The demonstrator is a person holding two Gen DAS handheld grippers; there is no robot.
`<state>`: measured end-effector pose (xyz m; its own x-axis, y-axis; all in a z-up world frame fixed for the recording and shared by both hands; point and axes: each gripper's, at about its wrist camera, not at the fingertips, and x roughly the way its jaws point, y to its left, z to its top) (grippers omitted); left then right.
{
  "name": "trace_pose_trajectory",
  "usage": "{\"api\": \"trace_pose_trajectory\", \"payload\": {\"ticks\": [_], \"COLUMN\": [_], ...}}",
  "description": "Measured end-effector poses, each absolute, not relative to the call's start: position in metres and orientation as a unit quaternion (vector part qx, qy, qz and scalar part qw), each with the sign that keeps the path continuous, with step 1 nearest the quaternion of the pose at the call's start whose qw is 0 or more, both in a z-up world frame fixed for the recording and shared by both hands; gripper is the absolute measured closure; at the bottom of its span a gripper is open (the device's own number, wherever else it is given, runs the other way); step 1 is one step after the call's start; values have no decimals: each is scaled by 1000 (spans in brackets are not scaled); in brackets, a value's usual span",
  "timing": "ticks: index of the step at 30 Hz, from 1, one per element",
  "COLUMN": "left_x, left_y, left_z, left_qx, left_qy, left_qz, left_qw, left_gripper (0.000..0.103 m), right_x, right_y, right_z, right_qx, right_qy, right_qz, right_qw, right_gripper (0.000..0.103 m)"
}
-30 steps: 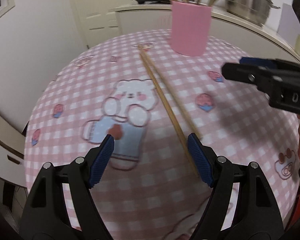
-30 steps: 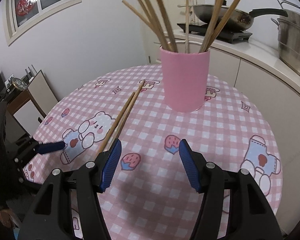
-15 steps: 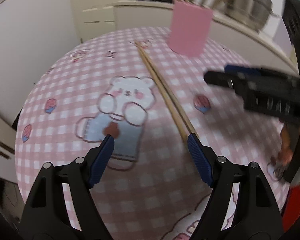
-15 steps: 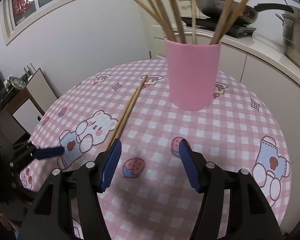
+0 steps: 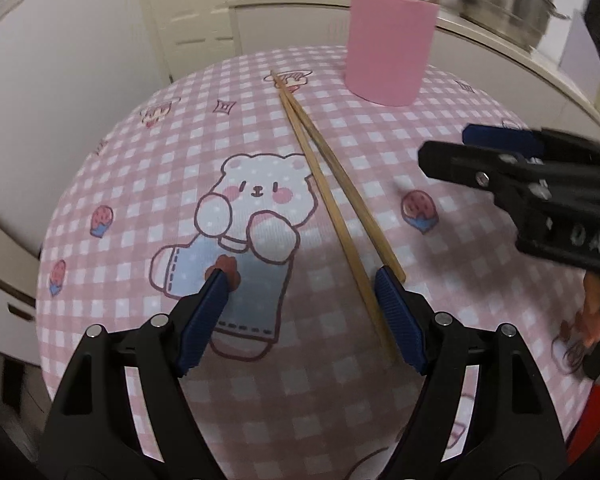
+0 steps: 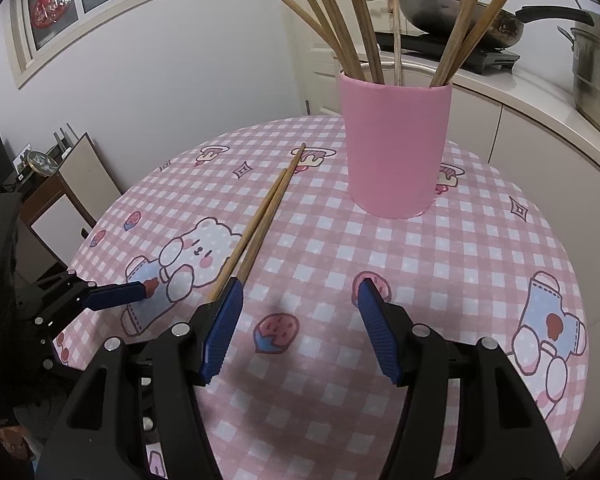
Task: Organize utensils
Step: 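Close the left gripper on a chopstick while the right gripper closes on another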
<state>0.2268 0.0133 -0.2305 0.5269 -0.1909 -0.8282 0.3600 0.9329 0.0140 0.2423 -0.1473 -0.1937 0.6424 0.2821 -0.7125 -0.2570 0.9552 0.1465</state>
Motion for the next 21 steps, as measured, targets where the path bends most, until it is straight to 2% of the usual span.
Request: {"api": "trace_pose_trajectory", "payload": {"ticks": [5, 7, 9, 12, 13, 15, 20, 21], "left_x": [242, 251, 262, 273, 276, 278, 274, 272], "left_y": [8, 9, 15, 22, 25, 31, 47, 48], "left_z": [-230, -230, -229, -229, -229, -229, -230, -230], "left_qx": [110, 113, 93, 77, 75, 73, 59, 59], "left_qy": [452, 449, 457, 459, 460, 462, 462, 462], "left_qz": [-135, -122, -126, -126, -124, -124, -124, -124], "left_qw": [875, 878, 876, 876, 876, 875, 876, 876], "left_gripper": [28, 33, 44, 76, 79, 95, 97, 97], "right_x": [244, 246, 247, 251, 252, 256, 265, 265], "right_y": [-148, -147, -145, -141, -139, -132, -109, -104], "right_z": [-195, -197, -199, -202, -202, -204, -209, -210], "right_qx": [16, 15, 14, 14, 13, 10, -6, -12], "right_qy": [399, 402, 404, 408, 409, 413, 425, 426], "right_qz": [150, 152, 154, 157, 158, 165, 182, 185], "right_qw": [904, 903, 902, 899, 898, 896, 887, 885], "right_gripper": [46, 46, 46, 46, 46, 46, 47, 54]}}
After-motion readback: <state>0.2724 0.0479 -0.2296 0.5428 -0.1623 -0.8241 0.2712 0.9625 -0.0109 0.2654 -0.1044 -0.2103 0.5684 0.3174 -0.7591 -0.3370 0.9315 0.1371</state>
